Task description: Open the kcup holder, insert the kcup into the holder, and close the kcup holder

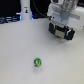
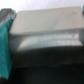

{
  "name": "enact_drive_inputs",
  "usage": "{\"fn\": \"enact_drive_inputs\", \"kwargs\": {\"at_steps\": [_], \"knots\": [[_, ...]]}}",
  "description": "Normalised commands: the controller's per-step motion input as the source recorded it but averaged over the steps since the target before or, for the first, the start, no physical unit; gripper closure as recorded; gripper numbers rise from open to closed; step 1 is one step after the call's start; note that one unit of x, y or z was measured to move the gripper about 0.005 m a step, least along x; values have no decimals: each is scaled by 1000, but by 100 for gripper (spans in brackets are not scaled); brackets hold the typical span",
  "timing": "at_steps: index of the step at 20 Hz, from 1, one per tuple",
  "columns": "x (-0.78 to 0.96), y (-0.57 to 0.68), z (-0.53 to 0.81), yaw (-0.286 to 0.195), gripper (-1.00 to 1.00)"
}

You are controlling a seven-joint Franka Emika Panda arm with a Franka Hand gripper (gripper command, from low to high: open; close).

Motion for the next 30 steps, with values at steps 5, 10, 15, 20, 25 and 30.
{"fn": "enact_drive_inputs", "kwargs": {"at_steps": [5, 10, 15, 20, 25, 30], "knots": [[928, -289, 221, -95, 100], [911, -337, 203, -100, 100], [909, -349, 171, -101, 100], [418, -149, 114, -82, -100], [317, -209, 182, -122, -100], [399, -533, 247, -194, -100]]}}
